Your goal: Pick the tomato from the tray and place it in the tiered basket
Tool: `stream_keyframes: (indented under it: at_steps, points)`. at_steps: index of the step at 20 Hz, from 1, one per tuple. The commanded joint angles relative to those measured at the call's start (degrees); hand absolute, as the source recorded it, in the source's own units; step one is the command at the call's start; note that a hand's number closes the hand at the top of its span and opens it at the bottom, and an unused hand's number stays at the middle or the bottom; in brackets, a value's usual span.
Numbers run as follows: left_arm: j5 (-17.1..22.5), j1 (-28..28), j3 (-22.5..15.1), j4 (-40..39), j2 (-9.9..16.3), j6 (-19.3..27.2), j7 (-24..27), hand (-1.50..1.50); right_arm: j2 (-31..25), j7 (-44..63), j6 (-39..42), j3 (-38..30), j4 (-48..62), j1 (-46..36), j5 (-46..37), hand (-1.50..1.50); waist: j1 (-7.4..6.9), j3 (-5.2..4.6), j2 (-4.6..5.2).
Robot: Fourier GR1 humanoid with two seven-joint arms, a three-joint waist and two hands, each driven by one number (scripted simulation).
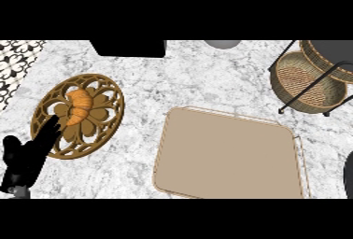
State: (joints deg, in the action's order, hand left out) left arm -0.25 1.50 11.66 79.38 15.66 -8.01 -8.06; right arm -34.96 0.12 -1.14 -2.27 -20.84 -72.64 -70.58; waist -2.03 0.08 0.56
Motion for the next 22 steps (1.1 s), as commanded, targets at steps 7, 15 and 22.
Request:
stream_keyframes:
  at_steps: [7, 15, 22]
  points:
    - [0.0, -2.0, -0.5, 0.4, -0.9, 0.4, -2.7, 0.00, -2.8, 6.9, 3.4, -5.3, 7.9, -0.8, 2.6, -1.50, -0.10, -0.02, 0.22]
    - [-0.8, -0.2, -0.7, -0.8, -1.5, 0.4, -0.4, 0.00, -4.9, 4.6, -3.2, -13.2, 3.5, -4.4, 10.2, -1.50, 0.42, -0.05, 0.03]
    - [-0.2, 1.9, 0.5, 0.8, -1.1, 0.4, -0.5, 0.00, -12.0, 11.3, -0.3, -23.0, 4.1, -4.6, 18.9, -1.50, 1.42, -0.03, -0.54]
